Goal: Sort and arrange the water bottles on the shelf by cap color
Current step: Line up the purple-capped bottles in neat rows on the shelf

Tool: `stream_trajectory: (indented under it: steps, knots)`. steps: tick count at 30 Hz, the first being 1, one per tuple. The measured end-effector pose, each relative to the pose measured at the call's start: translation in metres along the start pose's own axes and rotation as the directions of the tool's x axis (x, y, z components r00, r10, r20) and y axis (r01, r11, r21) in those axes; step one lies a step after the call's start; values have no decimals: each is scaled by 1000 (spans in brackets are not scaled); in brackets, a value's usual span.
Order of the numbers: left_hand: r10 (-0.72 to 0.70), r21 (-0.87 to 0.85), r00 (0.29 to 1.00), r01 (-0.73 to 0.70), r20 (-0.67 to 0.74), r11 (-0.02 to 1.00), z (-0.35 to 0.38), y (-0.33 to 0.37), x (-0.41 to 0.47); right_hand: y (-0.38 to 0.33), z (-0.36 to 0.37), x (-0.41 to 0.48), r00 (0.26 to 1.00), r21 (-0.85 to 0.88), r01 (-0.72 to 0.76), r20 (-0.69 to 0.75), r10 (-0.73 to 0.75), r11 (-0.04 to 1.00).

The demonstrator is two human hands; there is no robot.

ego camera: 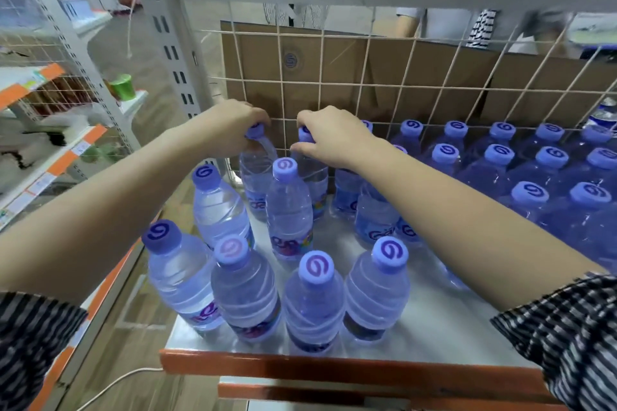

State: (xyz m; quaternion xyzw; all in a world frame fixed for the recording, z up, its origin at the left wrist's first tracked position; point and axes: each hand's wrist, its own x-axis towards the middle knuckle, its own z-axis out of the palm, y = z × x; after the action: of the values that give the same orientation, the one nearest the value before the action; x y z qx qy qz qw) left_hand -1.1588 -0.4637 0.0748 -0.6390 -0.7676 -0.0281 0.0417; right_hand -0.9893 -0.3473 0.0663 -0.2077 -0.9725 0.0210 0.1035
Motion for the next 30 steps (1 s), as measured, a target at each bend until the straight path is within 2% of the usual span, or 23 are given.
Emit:
stream_trajectory:
  steps: [10, 19, 24, 30]
  knots:
    - [30, -28, 999, -31, -39, 999, 0, -2, 9, 14, -3, 1, 997, 49, 79, 12, -80, 996]
    - [76, -32, 996, -78, -52, 996, -2, 8, 25, 34, -13, 11, 998, 29, 48, 34, -49, 998]
    - [55, -40, 989, -61, -134, 997, 5, 6, 31, 31, -10, 11, 994, 32, 84, 61, -85, 996]
    - [91, -77, 996, -92, -14, 993, -2, -3, 34, 29, -7, 12, 995, 68, 79, 50, -82, 995]
